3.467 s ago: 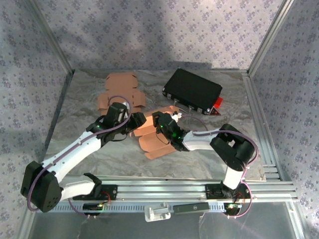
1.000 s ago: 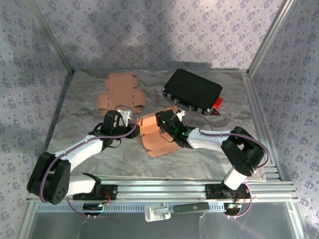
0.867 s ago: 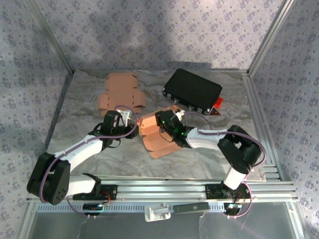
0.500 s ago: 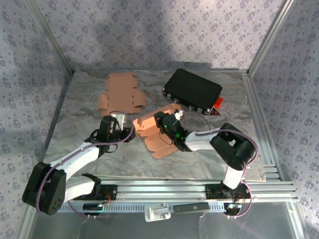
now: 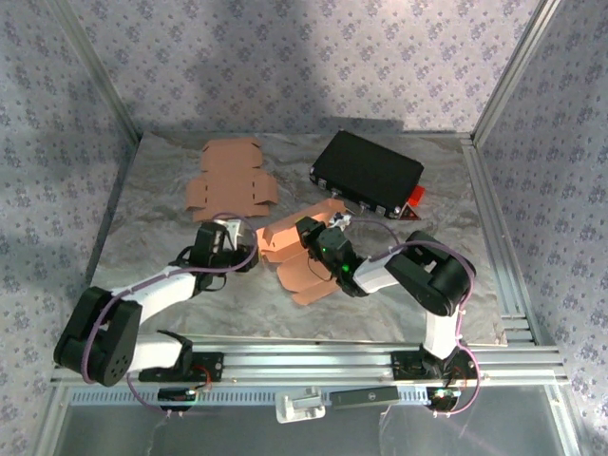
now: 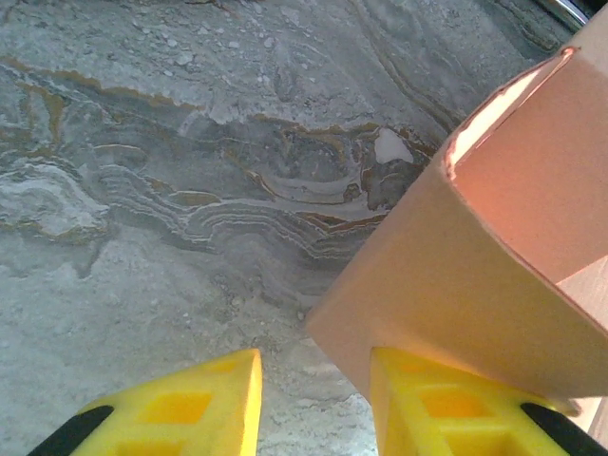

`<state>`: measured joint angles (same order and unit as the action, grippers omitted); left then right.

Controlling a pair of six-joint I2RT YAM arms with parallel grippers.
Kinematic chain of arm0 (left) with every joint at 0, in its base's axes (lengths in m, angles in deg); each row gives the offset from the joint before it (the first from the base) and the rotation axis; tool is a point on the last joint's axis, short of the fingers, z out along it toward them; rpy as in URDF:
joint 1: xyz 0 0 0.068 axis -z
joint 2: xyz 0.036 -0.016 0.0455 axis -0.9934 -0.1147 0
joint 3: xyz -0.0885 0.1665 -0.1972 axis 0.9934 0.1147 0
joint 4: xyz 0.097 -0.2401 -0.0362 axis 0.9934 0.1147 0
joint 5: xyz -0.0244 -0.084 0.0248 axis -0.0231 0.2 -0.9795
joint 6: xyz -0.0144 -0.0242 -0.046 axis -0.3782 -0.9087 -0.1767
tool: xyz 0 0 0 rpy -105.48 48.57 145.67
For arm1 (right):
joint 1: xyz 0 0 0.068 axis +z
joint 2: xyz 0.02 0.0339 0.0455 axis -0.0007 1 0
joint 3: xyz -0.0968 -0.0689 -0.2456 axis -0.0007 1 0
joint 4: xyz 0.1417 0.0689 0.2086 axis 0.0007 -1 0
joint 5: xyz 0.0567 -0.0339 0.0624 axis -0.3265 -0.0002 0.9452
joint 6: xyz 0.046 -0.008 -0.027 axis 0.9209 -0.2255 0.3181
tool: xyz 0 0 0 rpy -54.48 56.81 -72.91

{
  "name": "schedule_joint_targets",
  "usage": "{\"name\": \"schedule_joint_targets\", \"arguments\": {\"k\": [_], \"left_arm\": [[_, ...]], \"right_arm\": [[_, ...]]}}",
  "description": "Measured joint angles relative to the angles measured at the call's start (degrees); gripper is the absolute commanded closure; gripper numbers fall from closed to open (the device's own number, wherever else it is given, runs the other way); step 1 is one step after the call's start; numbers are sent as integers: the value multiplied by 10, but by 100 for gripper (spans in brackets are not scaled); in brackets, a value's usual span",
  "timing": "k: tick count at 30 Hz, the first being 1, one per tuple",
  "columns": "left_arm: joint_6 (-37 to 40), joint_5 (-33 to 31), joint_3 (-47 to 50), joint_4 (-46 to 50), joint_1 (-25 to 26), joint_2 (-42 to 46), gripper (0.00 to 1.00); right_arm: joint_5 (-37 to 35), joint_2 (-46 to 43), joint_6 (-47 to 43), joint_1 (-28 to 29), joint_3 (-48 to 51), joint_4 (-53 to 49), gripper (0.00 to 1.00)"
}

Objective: Fold the paper box

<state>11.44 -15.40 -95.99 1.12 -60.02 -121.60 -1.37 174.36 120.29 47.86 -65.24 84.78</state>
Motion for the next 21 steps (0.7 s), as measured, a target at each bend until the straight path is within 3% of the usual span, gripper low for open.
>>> {"name": "schedule_joint_targets", "arguments": {"k": [21], "left_arm": [[26, 2, -5, -50, 48, -42, 65]], "right_arm": [[19, 0, -2, -8, 4, 17, 100]]}}
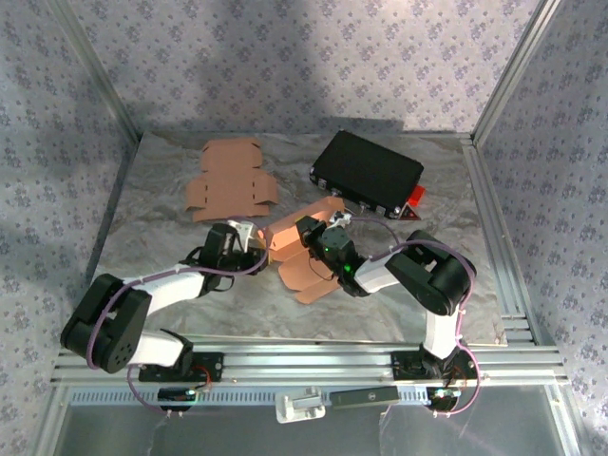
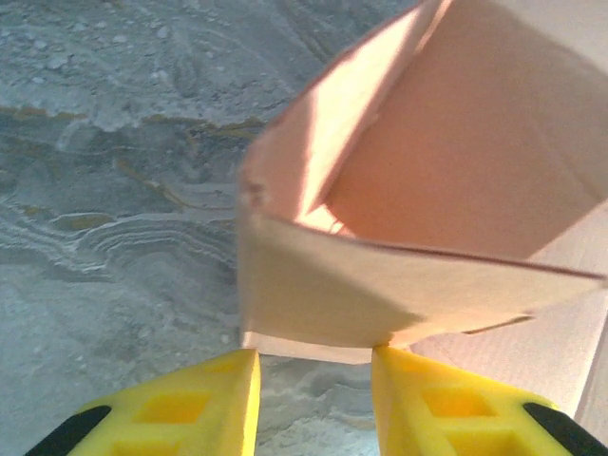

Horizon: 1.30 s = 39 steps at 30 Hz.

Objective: Fold the paper box

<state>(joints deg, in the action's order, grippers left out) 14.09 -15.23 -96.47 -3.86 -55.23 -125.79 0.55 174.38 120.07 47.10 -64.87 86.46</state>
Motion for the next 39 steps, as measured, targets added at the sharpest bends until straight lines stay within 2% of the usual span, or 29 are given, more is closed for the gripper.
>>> {"name": "schedule_joint_targets", "arguments": {"k": [11, 12, 13, 15, 20, 23, 25, 26, 27, 33, 39], "left_arm": [[16, -3, -5, -5, 4, 7, 65], [18, -7, -5, -3, 4, 14, 67], [18, -15, -5, 2, 4, 27, 71], [19, -28, 0, 9, 4, 60, 73], [11, -65, 60, 12, -2, 199, 68], [5, -65, 83, 8, -25, 226, 66], [8, -48, 85, -11, -52, 199, 62], [12, -39, 85, -26, -62, 175, 54], [16, -31, 85, -41, -67, 151, 51], [33, 50, 51, -102, -68, -18, 52], [43, 100, 33, -181, -48, -77, 52]], "right_arm": [[10, 0, 0, -4, 0, 0, 100], [10, 0, 0, -6, 0, 0, 100], [13, 0, 0, -7, 0, 0, 100], [18, 0, 1, -11, 0, -1, 100], [45, -1, 1, -34, 0, -9, 100], [63, -3, 1, -46, -1, -17, 100], [76, -8, 1, -53, -1, -22, 100], [84, -12, 2, -57, 0, -26, 100], [93, -16, 2, -60, 0, -31, 100], [146, -47, 2, -90, 6, -53, 100], [180, -54, 2, -108, 12, -64, 100]]}}
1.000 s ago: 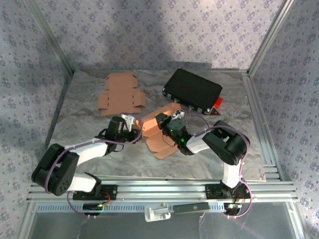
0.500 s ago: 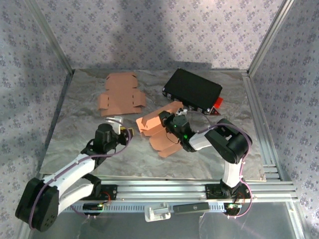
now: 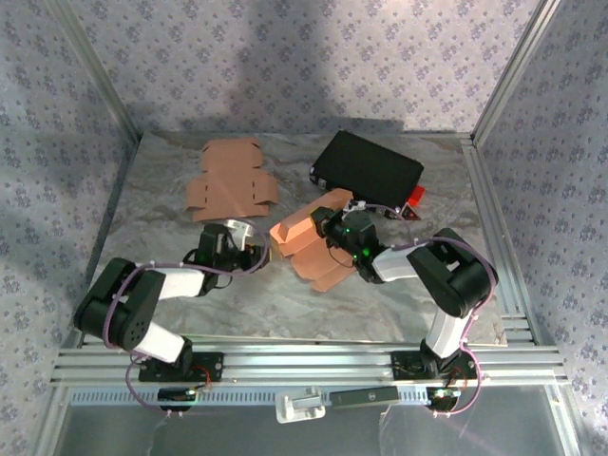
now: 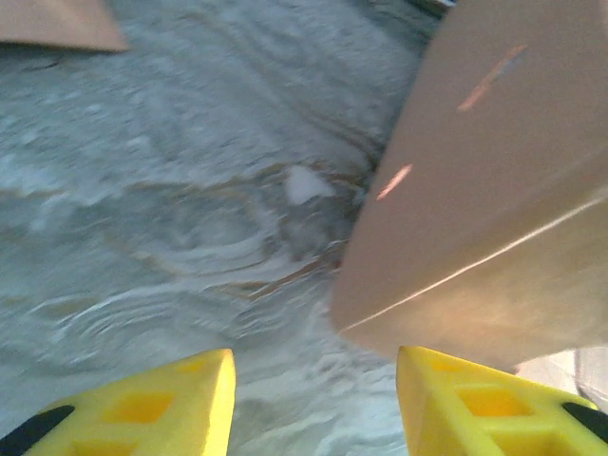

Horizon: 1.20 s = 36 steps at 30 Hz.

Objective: Fold the paper box

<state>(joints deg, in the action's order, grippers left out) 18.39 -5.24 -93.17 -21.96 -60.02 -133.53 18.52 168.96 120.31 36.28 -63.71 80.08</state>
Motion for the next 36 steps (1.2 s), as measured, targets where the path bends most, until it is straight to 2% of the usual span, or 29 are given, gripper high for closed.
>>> {"name": "schedule_joint_targets", "arguments": {"k": [7, 16, 29, 36], "left_arm": [[29, 17, -18, -36, 33, -23, 53], [40, 5, -38, -38, 64, -34, 56], [28, -103, -40, -40, 127, -34, 63], [12, -165, -41, -42, 147, -35, 63]], "right_arm": [[22, 0, 0, -6, 0, -8, 100], [28, 0, 1, -8, 0, -8, 100], [-10, 19, 5, 16, 2, 25, 100], [-45, 19, 11, 31, 16, 46, 100]]}}
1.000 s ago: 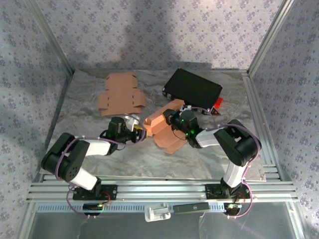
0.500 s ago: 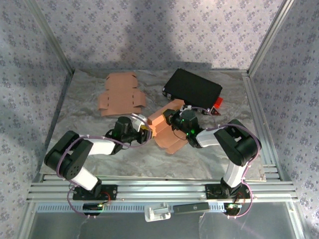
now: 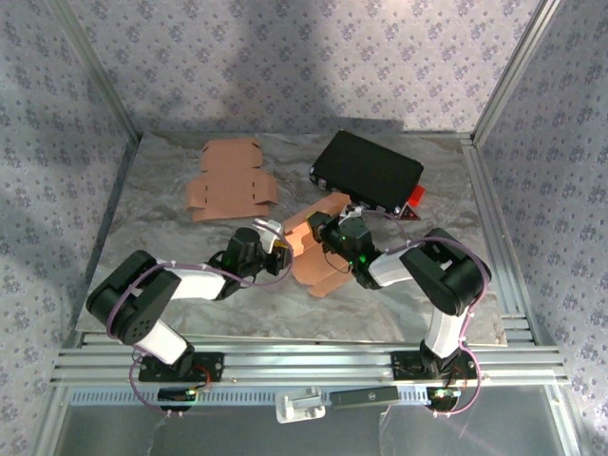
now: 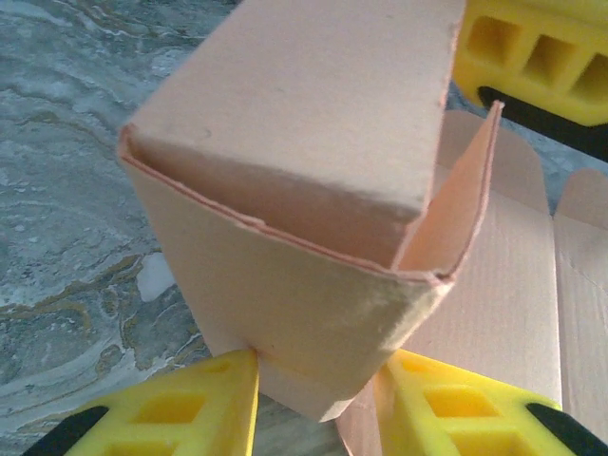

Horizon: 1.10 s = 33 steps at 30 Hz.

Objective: Fold the paper box

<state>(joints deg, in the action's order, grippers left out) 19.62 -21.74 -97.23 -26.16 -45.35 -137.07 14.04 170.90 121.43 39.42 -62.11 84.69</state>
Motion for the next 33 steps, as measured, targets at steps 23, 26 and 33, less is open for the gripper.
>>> {"name": "schedule_joint_targets", "arguments": {"k": [23, 26, 33], "left_arm": [[-29, -118, -16, -7, 22, -32, 68], [-32, -126, -20, -8, 23, -37, 70], [-43, -165, -37, 4, 33, -45, 79]], "right_arm": [[-223, 18, 33, 105, 36, 67, 100], [-234, 27, 41, 109, 36, 78, 100], [-257, 37, 58, 118, 34, 90, 100]]}}
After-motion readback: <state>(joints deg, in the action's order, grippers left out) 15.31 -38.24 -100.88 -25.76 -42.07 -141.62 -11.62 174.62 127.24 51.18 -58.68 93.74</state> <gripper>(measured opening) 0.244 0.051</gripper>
